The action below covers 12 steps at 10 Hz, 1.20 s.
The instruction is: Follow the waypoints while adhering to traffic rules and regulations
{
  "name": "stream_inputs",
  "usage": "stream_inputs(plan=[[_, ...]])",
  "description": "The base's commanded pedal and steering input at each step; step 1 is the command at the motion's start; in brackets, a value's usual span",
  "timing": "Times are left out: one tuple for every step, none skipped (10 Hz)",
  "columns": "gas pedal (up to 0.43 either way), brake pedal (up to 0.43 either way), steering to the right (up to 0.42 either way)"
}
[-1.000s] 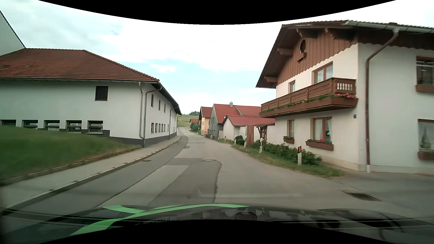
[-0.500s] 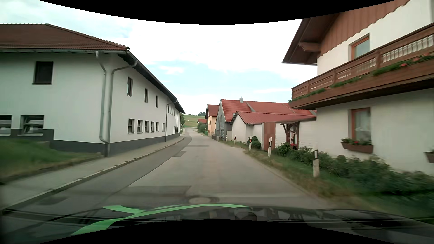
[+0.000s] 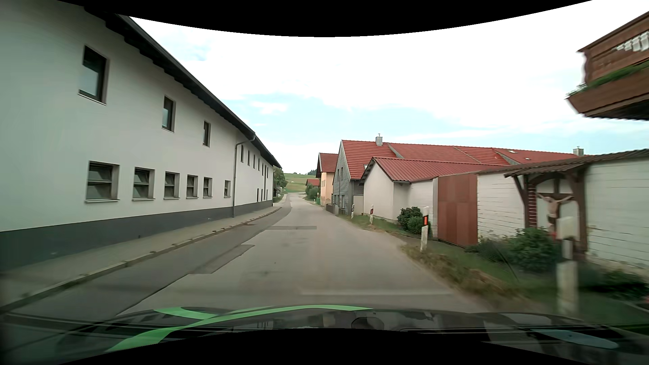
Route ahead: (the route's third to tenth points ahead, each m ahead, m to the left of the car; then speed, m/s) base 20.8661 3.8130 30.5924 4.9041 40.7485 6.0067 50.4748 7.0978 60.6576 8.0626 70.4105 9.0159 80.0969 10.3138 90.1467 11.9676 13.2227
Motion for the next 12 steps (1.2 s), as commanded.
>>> stream_inputs(plan=[[0.169, 0.0, -0.031], [0.177, 0.0, -0.032], [0.177, 0.0, -0.034], [0.177, 0.0, -0.037], [0.177, 0.0, -0.038], [0.177, 0.0, -0.036], [0.177, 0.0, -0.032], [0.177, 0.0, -0.03], [0.177, 0.0, -0.03], [0.177, 0.0, -0.03], [0.177, 0.0, -0.031], [0.177, 0.0, -0.028]])
